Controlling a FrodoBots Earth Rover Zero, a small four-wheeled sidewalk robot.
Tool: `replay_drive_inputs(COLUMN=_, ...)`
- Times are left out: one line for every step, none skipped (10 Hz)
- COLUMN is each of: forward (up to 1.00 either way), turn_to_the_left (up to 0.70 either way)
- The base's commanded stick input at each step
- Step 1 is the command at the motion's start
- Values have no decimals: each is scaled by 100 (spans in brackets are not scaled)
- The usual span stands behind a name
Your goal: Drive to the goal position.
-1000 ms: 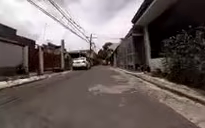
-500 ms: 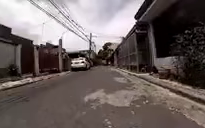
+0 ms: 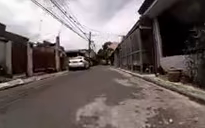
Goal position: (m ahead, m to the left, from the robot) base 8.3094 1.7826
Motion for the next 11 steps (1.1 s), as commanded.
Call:
replay_drive_inputs(forward=100, turn_to_the_left=0)
replay_drive_inputs(forward=100, turn_to_the_left=0)
replay_drive_inputs(forward=100, turn_to_the_left=0)
replay_drive_inputs(forward=100, turn_to_the_left=0)
replay_drive_inputs(forward=100, turn_to_the_left=0)
replay_drive_inputs(forward=100, turn_to_the_left=0)
replay_drive_inputs(forward=100, turn_to_the_left=0)
replay_drive_inputs(forward=100, turn_to_the_left=0)
replay_drive_inputs(forward=100, turn_to_the_left=0)
replay_drive_inputs(forward=100, turn_to_the_left=0)
replay_drive_inputs(forward=100, turn_to_the_left=0)
